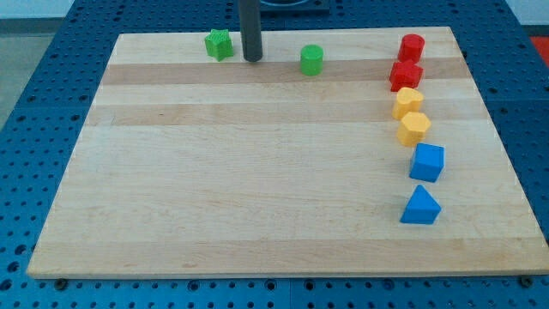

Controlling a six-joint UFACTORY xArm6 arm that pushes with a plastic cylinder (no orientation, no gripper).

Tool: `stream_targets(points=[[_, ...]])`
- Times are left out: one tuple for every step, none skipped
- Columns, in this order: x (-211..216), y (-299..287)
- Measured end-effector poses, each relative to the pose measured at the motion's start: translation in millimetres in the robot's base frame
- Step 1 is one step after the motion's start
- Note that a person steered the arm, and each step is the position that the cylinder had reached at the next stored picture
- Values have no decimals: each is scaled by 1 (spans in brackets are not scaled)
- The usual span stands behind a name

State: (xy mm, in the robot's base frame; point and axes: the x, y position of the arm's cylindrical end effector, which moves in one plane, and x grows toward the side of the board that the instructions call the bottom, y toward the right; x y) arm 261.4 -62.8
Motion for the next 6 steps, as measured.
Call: stream_targets(points=[[23,32],[24,110],[24,143],[15,145],[-4,183],[-24,225]])
